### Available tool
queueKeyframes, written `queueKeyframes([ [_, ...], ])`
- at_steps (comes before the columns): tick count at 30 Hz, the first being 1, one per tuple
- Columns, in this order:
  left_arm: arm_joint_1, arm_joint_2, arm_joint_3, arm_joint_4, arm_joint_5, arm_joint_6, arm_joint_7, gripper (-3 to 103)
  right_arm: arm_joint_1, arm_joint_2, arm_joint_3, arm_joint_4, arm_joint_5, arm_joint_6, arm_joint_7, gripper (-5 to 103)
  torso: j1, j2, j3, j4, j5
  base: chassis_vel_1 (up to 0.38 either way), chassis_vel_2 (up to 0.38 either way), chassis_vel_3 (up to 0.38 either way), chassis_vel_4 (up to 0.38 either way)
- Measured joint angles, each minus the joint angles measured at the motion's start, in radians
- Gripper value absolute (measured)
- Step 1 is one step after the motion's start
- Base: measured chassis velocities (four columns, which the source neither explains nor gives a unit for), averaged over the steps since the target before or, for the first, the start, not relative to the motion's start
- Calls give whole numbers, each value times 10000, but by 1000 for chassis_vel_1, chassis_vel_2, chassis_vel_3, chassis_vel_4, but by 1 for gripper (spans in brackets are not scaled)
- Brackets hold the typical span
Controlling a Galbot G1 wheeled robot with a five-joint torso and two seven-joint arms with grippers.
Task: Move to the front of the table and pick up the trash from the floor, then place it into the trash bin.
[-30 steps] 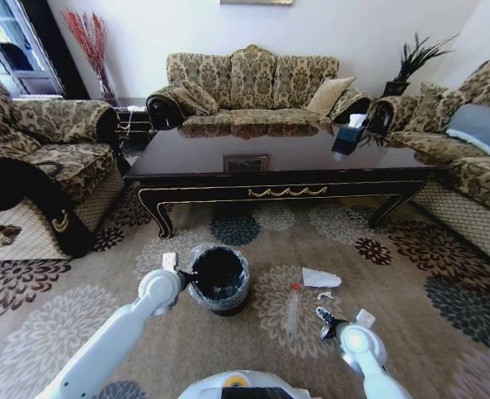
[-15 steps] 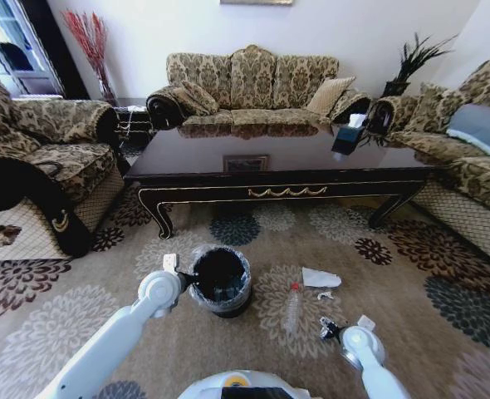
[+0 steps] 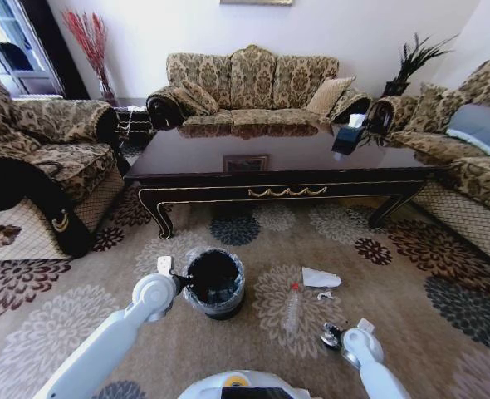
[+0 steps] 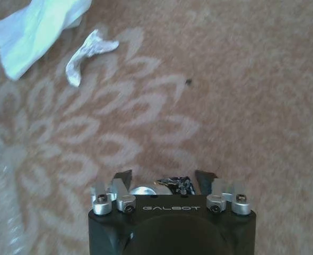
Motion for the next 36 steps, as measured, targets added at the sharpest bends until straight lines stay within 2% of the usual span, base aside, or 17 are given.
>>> queueKeyframes([
  [3, 77, 0, -74, -38, 5, -1, 15, 0, -68, 109, 26, 149, 39, -35, 97, 58, 0, 0, 0, 1, 0, 0, 0, 0, 0],
  [6, 191, -41, -162, -82, 30, -2, 40, 0, -240, 215, 71, 488, 151, -131, 275, 41, 0, 0, 0, 0, 0, 0, 0, 0, 0],
  [9, 220, -71, -168, -90, 48, -2, 47, 0, -288, 218, 77, 589, 155, -162, 279, 36, 0, 0, 0, 0, 0, 0, 0, 0, 0],
  [12, 248, -90, -169, -90, 90, -2, 51, 0, -265, 171, 110, 597, 156, -166, 272, 20, 0, 0, 0, 1, 1, 0, 0, 0, 0],
  [14, 251, -91, -169, -91, 90, -2, 52, 0, -259, 151, 119, 594, 156, -167, 265, 20, 0, 0, 0, 1, 0, 0, 0, 0, 0],
  [17, 268, -93, -202, -94, 90, -2, 65, 0, -254, 83, 159, 630, 146, -108, 237, 4, 0, 0, 0, 0, 0, 0, 0, 0, 0],
  [18, 268, -93, -202, -94, 90, -2, 65, 0, -254, 83, 159, 630, 146, -108, 237, 4, 0, 0, 0, 0, 0, 0, 0, 0, 0],
  [20, 274, -93, -233, -72, 89, -3, 91, 0, -285, 79, 200, 762, 183, -77, 247, -2, 0, 0, 0, 0, 0, 0, 0, 0, 0],
  [22, 275, -100, -247, -63, 89, -3, 102, 0, -366, 84, 289, 1022, 278, -63, 271, 7, 0, 0, 0, 1, 0, 0, 0, 0, 0],
  [24, 275, -108, -247, -63, 86, -3, 110, 0, -430, 82, 348, 1187, 345, -63, 277, 7, 0, 0, 0, 1, 0, 0, 0, 0, 0],
  [27, 272, -124, -247, -64, 85, -3, 118, 0, -668, -2, 588, 1776, 663, -112, 425, 23, 0, 0, 0, 1, 1, 0, 0, 0, 0],
  [28, 272, -124, -247, -64, 85, -3, 118, 0, -668, -2, 588, 1776, 663, -112, 425, 23, 0, 0, 0, 1, 1, 0, 0, 0, 0],
  [30, 267, -131, -240, -64, 85, -3, 130, 0, -1005, -98, 847, 2372, 978, -235, 667, 33, 0, 0, 0, 1, -2, 0, 0, 0, 0],
  [31, 268, -131, -238, -61, 86, -3, 151, 0, -1178, -116, 931, 2609, 1096, -302, 753, 33, 0, 0, 0, 0, -1, 0, 0, 0, 0],
  [33, 276, -127, -237, -25, 113, -4, 246, 0, -1552, -62, 1051, 3029, 1264, -438, 879, 44, 0, 1, -1, 0, -3, 0, 0, 0, 0],
  [34, 276, -127, -237, -25, 113, -4, 246, 0, -1552, -62, 1051, 3029, 1264, -438, 879, 44, 0, 1, -1, 0, -3, 0, 0, 0, 0],
  [36, 292, -150, -259, -1, 144, -4, 282, 0, -1818, 130, 1058, 3194, 1298, -547, 980, 56, -1, 1, -1, -1, 2, 0, 0, 0, 0],
])
